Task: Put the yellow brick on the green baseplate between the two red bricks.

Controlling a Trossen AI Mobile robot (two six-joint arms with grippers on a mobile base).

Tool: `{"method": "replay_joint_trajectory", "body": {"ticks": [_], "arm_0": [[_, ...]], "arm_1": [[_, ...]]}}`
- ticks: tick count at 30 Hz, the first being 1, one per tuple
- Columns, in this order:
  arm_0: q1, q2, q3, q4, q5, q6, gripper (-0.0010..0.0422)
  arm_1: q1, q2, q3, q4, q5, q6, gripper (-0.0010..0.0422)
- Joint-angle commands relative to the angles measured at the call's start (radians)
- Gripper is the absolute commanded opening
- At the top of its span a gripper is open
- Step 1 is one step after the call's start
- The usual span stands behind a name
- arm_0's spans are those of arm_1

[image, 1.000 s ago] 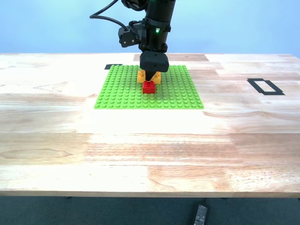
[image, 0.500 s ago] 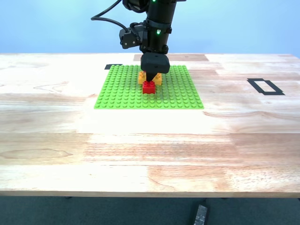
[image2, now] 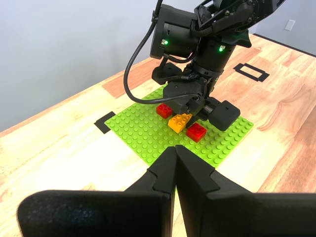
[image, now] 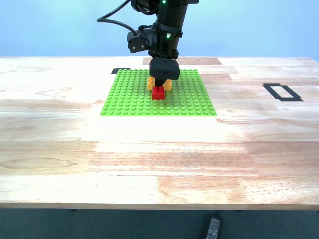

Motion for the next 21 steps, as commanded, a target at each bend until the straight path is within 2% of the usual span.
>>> {"method": "replay_joint_trajectory", "body": {"ticks": [1, 15, 18, 21], "arm_0": [[0.0, 0.0, 0.0, 0.0, 0.0, 0.003, 0.0], [0.0, -0.001, 0.0, -0.003, 0.0, 0.024, 0.0], [0.0, -0.001, 0.0, 0.0, 0.0, 0.024, 0.0], [0.0, 0.0, 0.0, -0.003, 0.0, 0.024, 0.0]], "arm_1": [[-0.001, -0.018, 0.001, 0.008, 0.001, 0.003, 0.019], [-0.005, -0.079, -0.013, -0.02, 0.031, 0.03, 0.0202], [-0.008, -0.097, -0.026, -0.003, 0.031, 0.03, 0.0191], [-0.008, -0.101, -0.031, 0.002, 0.03, 0.034, 0.0162]]}}
